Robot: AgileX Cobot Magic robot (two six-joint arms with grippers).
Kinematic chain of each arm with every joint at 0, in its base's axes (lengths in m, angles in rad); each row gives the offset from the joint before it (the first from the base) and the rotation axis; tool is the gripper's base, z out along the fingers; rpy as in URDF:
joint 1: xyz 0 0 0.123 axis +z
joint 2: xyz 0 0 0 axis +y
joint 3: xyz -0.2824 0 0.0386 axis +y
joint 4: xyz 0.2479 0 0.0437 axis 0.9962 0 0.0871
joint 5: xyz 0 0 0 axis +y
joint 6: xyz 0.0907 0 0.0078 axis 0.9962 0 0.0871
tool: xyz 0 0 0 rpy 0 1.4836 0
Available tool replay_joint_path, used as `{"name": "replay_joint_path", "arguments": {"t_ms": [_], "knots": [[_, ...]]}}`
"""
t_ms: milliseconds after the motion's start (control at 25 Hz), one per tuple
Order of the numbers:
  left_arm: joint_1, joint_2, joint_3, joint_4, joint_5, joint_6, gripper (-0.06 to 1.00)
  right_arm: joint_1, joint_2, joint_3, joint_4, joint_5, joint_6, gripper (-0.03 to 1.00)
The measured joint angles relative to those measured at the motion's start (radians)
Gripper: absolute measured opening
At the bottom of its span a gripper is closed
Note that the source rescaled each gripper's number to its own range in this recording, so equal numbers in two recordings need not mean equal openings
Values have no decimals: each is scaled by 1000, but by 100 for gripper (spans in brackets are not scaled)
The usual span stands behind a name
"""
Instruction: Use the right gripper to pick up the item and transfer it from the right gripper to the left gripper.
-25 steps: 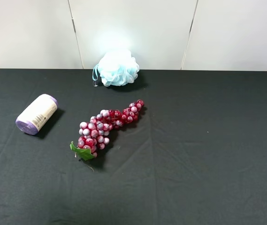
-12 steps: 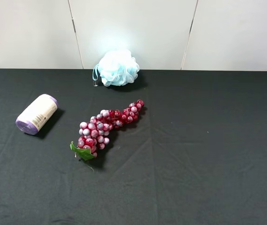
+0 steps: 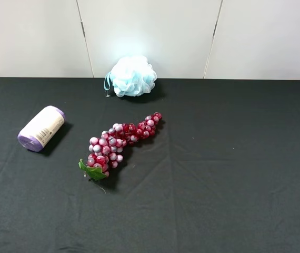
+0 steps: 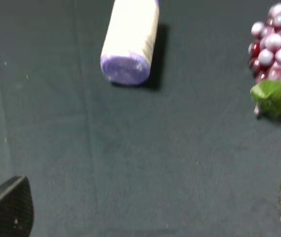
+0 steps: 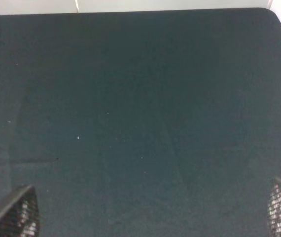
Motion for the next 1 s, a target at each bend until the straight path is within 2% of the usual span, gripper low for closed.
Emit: {"name": "replay_joint_path", "arguments": {"t_ms": [1000], "knots": [[0, -41, 5, -17, -6, 0, 93, 0, 0, 0, 1, 0, 0, 99]]}}
